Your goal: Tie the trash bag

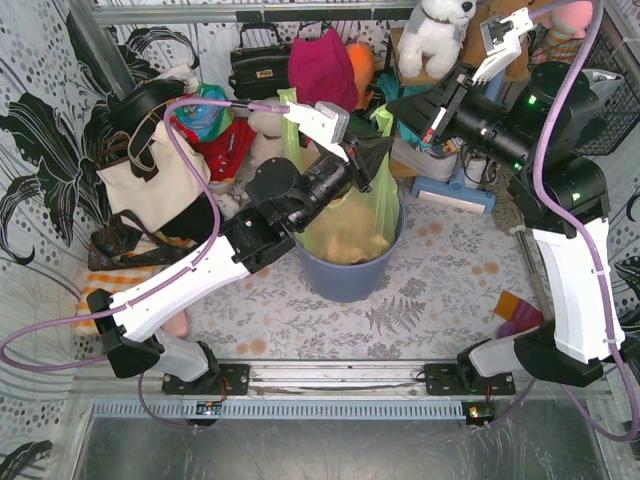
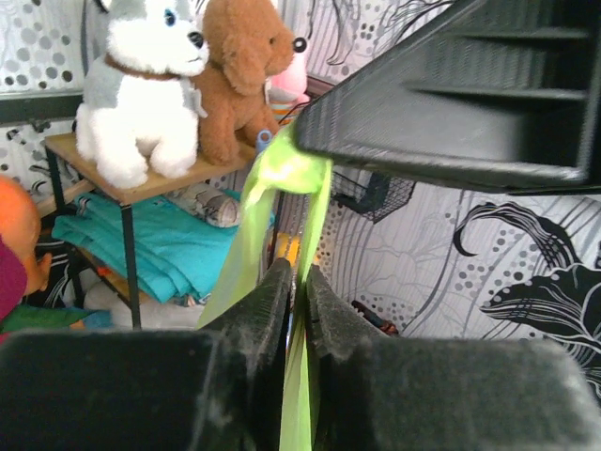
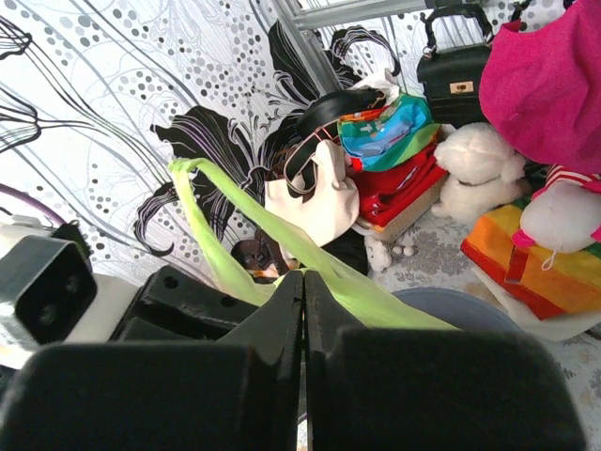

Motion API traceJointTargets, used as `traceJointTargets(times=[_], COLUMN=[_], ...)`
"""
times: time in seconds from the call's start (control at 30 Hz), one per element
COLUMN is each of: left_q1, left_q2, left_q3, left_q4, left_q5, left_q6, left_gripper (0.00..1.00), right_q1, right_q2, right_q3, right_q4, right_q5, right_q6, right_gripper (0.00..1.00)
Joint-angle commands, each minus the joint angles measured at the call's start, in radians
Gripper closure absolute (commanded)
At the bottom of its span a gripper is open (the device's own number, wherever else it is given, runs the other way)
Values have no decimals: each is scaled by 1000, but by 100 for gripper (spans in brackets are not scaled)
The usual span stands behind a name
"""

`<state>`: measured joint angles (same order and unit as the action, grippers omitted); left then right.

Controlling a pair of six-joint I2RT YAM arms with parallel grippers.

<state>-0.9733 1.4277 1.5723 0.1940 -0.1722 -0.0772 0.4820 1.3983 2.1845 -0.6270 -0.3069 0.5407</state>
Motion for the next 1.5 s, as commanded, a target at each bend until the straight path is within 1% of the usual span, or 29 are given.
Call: traceJointTargets(times=[0.0,0.13,0.2,0.37,0.47,0.77,0.93,1.07,1.17,1.27,1.47], left_q1=[7,7,7,7,7,12,45,70,74,75,76], left_q2=[-13,-9,-6,-19,-24,-29,-22,-23,-24,-24,-24], left_q3=[-7,7,15,7,-2,-23,-14,-11,-11,-9,-2], left_q4=[56,74,79,103,118,168,189,202,206,207,211], left_q5=[-110,-157,-156,-90,-56,-10,21,64,97,129,170], left_q6=[-2,5,11,19,29,83,70,47,44,41,26], left_gripper=[78,69,60,44,39,32,31,32,35,36,33], right_q1=[0,0,0,0,0,0,0,0,0,0,0], right_q2=[-36,-46,-53,-58,-55,-66,-73,-77,-81,-82,-82], right_q3=[0,-18,-30,-43,-43,-65,-79,-87,-97,-104,-109], right_q4=[92,103,110,112,113,121,126,128,134,138,141], right_q5=[-32,-47,-47,-44,-46,-47,-49,-49,-49,-51,-52], right_q6=[27,37,39,40,41,46,50,52,54,56,57], right_gripper=[100,100,100,100,100,100,100,100,100,100,100])
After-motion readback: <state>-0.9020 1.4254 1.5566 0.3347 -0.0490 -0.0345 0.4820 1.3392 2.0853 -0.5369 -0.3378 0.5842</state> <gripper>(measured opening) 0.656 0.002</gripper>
